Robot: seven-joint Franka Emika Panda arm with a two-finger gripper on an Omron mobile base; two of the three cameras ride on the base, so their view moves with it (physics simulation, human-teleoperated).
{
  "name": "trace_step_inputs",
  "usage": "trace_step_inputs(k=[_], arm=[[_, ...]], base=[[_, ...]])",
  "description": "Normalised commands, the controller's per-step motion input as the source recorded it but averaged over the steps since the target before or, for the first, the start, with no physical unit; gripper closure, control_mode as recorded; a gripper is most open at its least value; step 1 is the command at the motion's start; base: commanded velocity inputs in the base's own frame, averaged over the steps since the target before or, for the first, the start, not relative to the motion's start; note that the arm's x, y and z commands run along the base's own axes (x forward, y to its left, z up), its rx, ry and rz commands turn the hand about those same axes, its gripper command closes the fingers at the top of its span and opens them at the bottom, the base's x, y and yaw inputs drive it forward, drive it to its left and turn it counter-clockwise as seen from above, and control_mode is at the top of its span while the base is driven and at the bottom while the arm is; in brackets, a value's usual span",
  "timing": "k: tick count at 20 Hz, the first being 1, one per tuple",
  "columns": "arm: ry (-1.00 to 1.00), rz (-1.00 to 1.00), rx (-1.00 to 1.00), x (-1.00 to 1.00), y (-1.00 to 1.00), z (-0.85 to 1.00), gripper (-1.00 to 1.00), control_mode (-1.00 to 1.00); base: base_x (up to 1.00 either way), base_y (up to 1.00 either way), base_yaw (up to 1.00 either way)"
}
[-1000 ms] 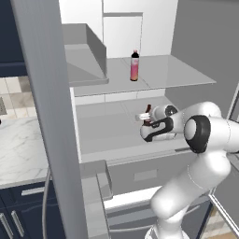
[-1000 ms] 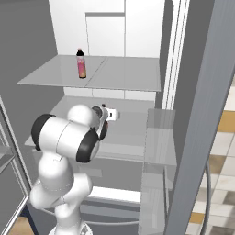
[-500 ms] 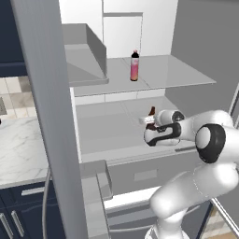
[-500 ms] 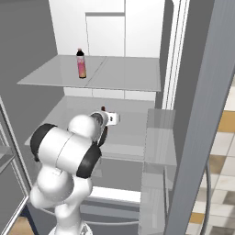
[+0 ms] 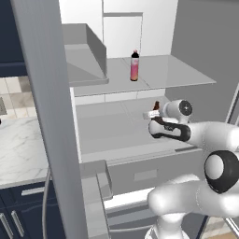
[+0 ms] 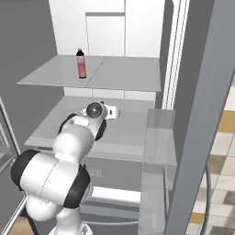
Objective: Open the fridge, grab two sodas, and place both sodas inside the bowl with ice on the dining counter.
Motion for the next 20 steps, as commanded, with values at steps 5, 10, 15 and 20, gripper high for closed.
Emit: trace_step_inputs(k=[5, 10, 15, 20], arm=[[0.06, 0.0, 0.0, -0.58, 0.0, 0.01, 1.0, -1.0], [-0.01, 0.0, 0.0, -0.85, 0.0, 0.04, 1.0, -1.0], [-0.02, 0.0, 0.01, -0.85, 0.0, 0.43, 1.0, -1.0], [0.03, -0.01, 0.03, -0.62, 0.0, 0.61, 1.0, -1.0]], base=[[0.0, 0.0, 0.0], [0.0, 0.0, 0.0], [0.0, 0.0, 0.0], [0.0, 0.0, 0.0]])
